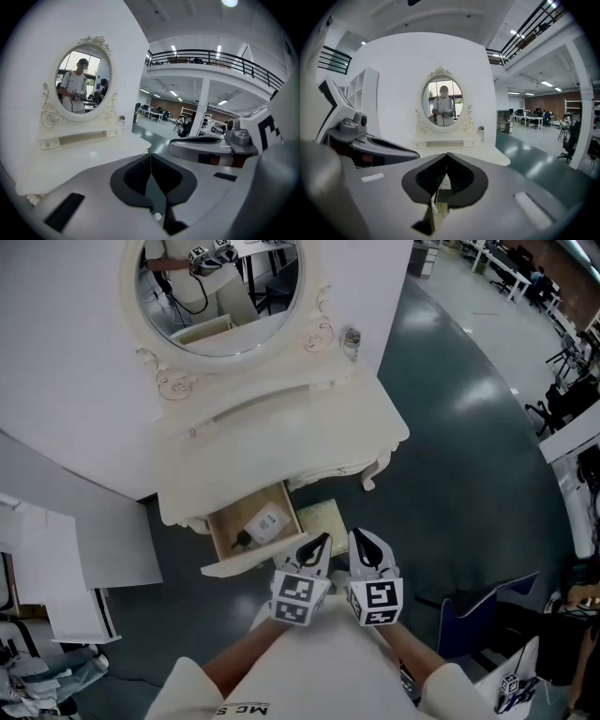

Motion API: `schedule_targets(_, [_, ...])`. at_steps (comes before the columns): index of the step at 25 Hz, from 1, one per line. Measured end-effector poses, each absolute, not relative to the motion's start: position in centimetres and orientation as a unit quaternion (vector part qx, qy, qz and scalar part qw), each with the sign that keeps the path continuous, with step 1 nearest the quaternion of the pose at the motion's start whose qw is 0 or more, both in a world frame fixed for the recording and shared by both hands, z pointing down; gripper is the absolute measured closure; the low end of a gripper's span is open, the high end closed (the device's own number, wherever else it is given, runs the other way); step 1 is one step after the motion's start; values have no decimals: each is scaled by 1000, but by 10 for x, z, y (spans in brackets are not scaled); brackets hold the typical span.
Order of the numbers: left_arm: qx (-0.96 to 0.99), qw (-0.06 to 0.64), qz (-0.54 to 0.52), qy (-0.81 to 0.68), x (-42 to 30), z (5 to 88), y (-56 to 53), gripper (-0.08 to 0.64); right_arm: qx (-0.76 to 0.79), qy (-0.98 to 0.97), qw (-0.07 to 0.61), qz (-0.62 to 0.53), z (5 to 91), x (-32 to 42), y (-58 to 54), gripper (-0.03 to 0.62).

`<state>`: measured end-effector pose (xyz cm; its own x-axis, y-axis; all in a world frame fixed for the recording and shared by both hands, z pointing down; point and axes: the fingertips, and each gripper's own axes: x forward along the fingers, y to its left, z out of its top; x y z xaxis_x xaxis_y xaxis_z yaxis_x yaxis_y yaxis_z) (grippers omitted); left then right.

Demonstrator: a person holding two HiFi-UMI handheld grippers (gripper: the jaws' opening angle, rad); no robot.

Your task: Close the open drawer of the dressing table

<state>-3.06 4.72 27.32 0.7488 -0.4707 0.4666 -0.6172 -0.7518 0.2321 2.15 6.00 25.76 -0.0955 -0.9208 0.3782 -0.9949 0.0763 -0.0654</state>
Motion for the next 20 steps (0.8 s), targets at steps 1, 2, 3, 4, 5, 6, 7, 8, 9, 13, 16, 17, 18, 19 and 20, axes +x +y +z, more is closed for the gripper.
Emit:
schedule_targets(1, [916,188,196,-295,-31,274,49,549,663,-723,121,156,259,20,63,589])
schedule_targets(2, [917,186,196,-293,-31,274,50,549,663,-721,122,158,261,18,66,589])
schedule_targets(3, [918,185,194,-292,-31,273,50,549,664,-720,123,161,264,17,68,589])
schedule_targets(4, [919,183,192,-292,-31,272,49,549,664,-719,124,165,267,16,70,589])
schedule_targets(5, [919,181,191,-292,-32,271,49,549,664,-718,124,168,270,14,72,589])
schedule_targets(6, [920,180,191,-292,-32,270,49,549,662,-719,124,171,272,12,73,589])
schedule_targets(7, [920,178,191,-291,-33,270,50,549,660,-720,124,173,273,9,75,589])
schedule_targets(8, [920,177,192,-291,-33,271,51,549,658,-722,125,173,274,6,77,589])
schedule_targets(9, [921,176,194,-290,-34,271,52,549,657,-724,125,172,274,3,79,589])
schedule_targets(13, [921,174,194,-289,-35,270,52,549,657,-724,121,170,271,-1,79,589])
schedule_targets(16, [921,177,192,-288,-37,270,53,549,659,-723,119,170,269,-1,79,589])
schedule_targets(17, [921,177,192,-288,-38,270,53,549,660,-722,119,171,269,-1,80,589])
schedule_targets(18, [921,178,192,-288,-40,271,54,549,662,-720,118,172,269,0,80,589])
schedule_targets(19, [921,178,192,-288,-41,271,54,549,663,-719,117,174,269,0,80,589])
schedule_targets(20, [921,178,192,-288,-43,271,54,549,664,-717,117,175,269,0,81,589])
